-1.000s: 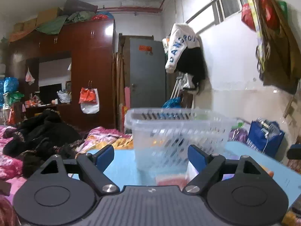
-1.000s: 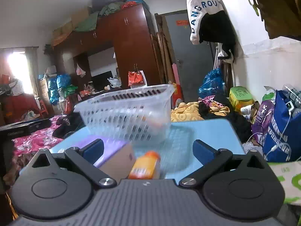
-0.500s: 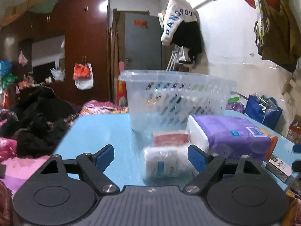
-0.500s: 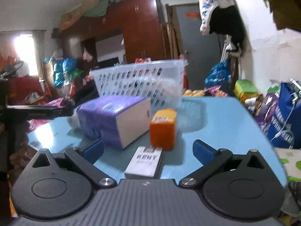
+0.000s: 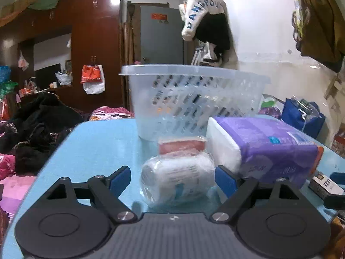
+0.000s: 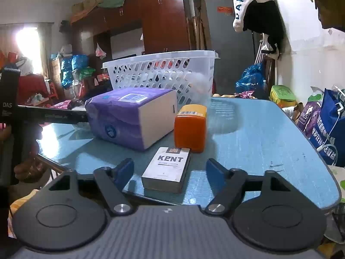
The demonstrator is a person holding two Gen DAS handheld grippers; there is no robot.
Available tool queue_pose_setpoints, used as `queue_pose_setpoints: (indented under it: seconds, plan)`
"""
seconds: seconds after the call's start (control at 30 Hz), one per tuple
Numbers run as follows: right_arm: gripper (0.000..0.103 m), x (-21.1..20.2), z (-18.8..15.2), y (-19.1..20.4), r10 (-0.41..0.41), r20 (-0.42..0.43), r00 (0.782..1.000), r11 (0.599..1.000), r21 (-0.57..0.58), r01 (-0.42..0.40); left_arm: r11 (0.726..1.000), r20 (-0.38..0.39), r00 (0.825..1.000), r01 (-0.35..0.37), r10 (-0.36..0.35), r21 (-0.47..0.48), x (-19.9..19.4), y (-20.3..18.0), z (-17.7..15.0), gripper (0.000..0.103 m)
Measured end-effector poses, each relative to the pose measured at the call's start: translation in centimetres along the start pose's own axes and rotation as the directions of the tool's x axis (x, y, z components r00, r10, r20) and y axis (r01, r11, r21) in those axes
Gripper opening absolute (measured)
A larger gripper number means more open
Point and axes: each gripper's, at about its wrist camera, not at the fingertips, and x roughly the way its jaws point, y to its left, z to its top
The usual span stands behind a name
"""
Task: Organize objects
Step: 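Move the right gripper to the KENT pack while the left gripper approaches the white roll, then carry the KENT pack in the right gripper while the left carries the white roll, release both into basket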
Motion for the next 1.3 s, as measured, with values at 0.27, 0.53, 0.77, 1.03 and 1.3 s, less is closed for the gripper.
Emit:
queue_pose_setpoints:
  seconds: [0.27, 0.53, 0.77, 1.03, 1.3]
  plan:
    - [0.047, -0.2, -0.2, 0.2, -0.012, 0.008, 1.0, 0.999, -0.034, 0.012, 0.997, 0.035, 0.999, -0.042, 0.04, 0.059, -1.0, -1.4, -0.8, 0.074]
    - [0.047, -0.4, -0.2, 0.2, -0.013, 0.009, 1.0, 0.999, -0.042, 0.013, 0.998, 0.048, 0.999, -0.024, 0.022, 0.057, -1.7, -0.7, -1.1, 0.07]
    - [0.045, -0.7, -0.1, 0.5, -0.017, 0.013, 1.0, 0.998, -0.067, 0.018, 0.997, 0.083, 0.996, -0.02, 0.015, 0.07, -2.8, 0.2, -2.0, 0.069]
    - [0.045, -2.6, 1.0, 0.3, 0.01, 0.08, 0.997, 0.997, -0.074, -0.004, 0.999, 0.143, 0.99, -0.018, 0.011, 0.051, -4.5, 0.9, -1.5, 0.068]
    - [0.044, -3.5, 3.2, -0.7, 0.054, 0.124, 0.991, 0.999, -0.011, -0.053, 1.0, 0.181, 0.983, -0.004, -0.001, 0.027, -5.4, 0.9, -0.1, 0.068]
